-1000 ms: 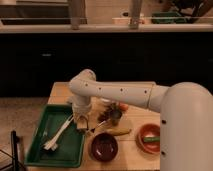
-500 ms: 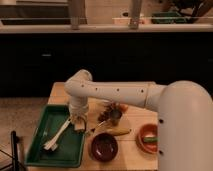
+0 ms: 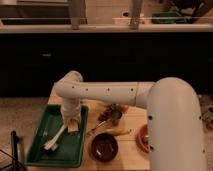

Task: Place eraser in tray

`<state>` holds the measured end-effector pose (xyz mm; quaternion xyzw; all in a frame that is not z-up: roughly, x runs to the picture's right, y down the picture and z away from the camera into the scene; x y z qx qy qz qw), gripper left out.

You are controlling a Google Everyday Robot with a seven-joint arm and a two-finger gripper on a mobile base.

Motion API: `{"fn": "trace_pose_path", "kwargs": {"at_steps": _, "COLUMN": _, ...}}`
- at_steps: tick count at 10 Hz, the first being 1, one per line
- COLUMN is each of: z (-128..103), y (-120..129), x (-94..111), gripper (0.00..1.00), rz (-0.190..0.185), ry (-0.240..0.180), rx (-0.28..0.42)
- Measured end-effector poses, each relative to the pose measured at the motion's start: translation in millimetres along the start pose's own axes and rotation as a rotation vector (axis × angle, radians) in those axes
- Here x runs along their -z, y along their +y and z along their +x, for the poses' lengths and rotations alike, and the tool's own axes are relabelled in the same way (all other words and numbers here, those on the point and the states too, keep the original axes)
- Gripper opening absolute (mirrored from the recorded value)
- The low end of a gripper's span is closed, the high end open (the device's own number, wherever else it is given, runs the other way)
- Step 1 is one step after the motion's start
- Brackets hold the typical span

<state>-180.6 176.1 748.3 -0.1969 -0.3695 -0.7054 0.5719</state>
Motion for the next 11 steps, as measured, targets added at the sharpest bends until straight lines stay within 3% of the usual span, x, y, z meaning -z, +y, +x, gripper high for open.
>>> {"fn": "trace_pose_path", "kwargs": {"at_steps": 1, "z": -1, "y": -6, "x": -4, "gripper": 0.02, "rz": 0.002, "ry": -0.009, "rx": 0.012}}
{"fn": "trace_pose_path", "kwargs": {"at_steps": 2, "z": -3, "y": -12, "x": -8, "gripper": 0.1, "rz": 0.011, "ry": -0.023, "rx": 0.021}}
{"fn": "trace_pose_path", "kwargs": {"at_steps": 9, "z": -8, "y": -13, "x": -29, "gripper": 0.78, "rz": 0.068, "ry": -0.078, "rx": 0.031}}
{"fn": "trace_pose_path", "kwargs": {"at_steps": 11, "z": -7, "y": -14, "x": -31, "gripper": 0.8, "rz": 0.076, "ry": -0.081, "rx": 0.037}}
